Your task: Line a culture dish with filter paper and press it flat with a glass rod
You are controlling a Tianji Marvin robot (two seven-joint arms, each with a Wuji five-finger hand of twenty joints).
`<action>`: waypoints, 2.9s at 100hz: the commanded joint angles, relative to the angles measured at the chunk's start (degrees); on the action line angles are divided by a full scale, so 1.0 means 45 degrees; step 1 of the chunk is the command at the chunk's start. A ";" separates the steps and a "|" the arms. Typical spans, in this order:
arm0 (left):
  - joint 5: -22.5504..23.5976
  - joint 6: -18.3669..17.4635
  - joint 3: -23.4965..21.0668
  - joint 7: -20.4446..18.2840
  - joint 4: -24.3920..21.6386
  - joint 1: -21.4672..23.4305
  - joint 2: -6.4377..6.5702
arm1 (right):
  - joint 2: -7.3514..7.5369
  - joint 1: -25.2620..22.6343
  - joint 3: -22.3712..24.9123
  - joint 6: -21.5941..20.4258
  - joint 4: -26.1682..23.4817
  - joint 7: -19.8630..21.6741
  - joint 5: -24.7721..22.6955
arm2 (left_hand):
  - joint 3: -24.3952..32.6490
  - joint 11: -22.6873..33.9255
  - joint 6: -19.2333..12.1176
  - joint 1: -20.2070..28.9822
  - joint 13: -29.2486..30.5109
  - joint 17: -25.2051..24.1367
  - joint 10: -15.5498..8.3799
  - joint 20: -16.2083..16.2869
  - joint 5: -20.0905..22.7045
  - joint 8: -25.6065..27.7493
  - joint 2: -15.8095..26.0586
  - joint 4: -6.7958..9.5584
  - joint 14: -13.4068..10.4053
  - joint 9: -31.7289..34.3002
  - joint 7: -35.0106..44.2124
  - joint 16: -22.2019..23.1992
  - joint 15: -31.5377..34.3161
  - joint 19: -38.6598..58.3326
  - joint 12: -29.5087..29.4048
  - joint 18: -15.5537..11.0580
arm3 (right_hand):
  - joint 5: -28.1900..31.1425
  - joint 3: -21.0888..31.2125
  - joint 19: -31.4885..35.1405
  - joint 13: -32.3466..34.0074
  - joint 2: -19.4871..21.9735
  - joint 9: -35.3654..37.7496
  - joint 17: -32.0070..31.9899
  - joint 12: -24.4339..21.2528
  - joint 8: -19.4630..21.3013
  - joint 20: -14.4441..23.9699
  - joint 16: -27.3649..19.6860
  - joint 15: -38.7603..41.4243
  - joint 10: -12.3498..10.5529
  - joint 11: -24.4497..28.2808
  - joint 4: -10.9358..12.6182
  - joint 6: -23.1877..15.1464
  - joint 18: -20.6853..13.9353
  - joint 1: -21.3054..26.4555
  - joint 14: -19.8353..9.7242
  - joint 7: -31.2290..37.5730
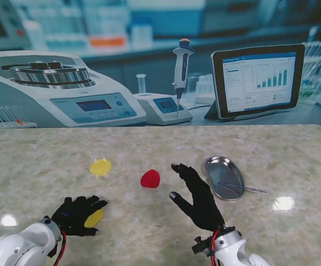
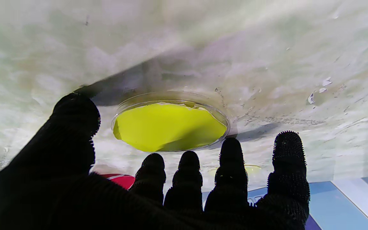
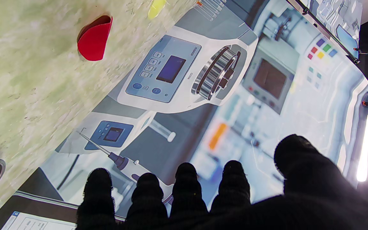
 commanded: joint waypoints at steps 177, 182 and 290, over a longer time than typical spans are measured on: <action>-0.3044 -0.0189 0.5475 0.0532 0.2569 -0.6571 -0.0104 | -0.0055 -0.0159 0.0051 0.0074 -0.0107 0.0035 0.0096 | 0.0646 0.1039 0.0229 -0.0217 0.0351 -0.0276 -0.1479 -0.0600 -0.0073 0.1688 0.0229 -0.0148 -0.0434 0.0463 0.0648 -0.1170 -0.1679 -0.1994 -0.1203 -0.0686 | -0.0100 -0.0263 0.0105 -0.0031 0.0175 -0.0232 -0.0158 -0.0034 0.0094 -0.0132 0.0174 0.0164 -0.0461 0.0088 -0.0075 -0.0349 -0.0345 0.0322 -0.0542 -0.0039; -0.3079 -0.0052 0.5774 0.0575 0.2775 -0.6838 -0.0116 | -0.0056 -0.0158 0.0047 0.0074 -0.0105 0.0037 0.0105 | 0.0626 0.1000 0.0256 -0.0304 0.0334 -0.0280 -0.1424 -0.0602 -0.0090 0.1634 0.0130 -0.0168 -0.0448 0.0438 0.0648 -0.1179 -0.1700 -0.2002 -0.1276 -0.0689 | -0.0100 -0.0258 0.0104 -0.0031 0.0170 -0.0240 -0.0161 -0.0036 0.0101 -0.0132 0.0173 0.0163 -0.0454 0.0085 -0.0073 -0.0336 -0.0345 0.0334 -0.0542 -0.0037; -0.3317 0.1649 0.9963 0.1691 0.6495 -1.0665 -0.0387 | -0.0069 -0.0220 0.0143 0.0128 -0.0115 -0.0027 0.0089 | 0.5998 -0.0865 -0.1356 -0.4500 -0.0549 -0.0664 -0.1150 -0.0256 -0.0229 -0.0587 -0.1866 -0.1336 -0.0752 -0.0283 -0.0465 -0.0891 -0.2131 -0.2942 -0.3009 -0.1175 | -0.0105 -0.0264 0.0112 -0.0025 0.0179 -0.0238 -0.0158 -0.0043 0.0170 -0.0117 0.0173 0.0173 -0.0444 0.0088 -0.0055 -0.0345 -0.0352 0.0387 -0.0538 -0.0048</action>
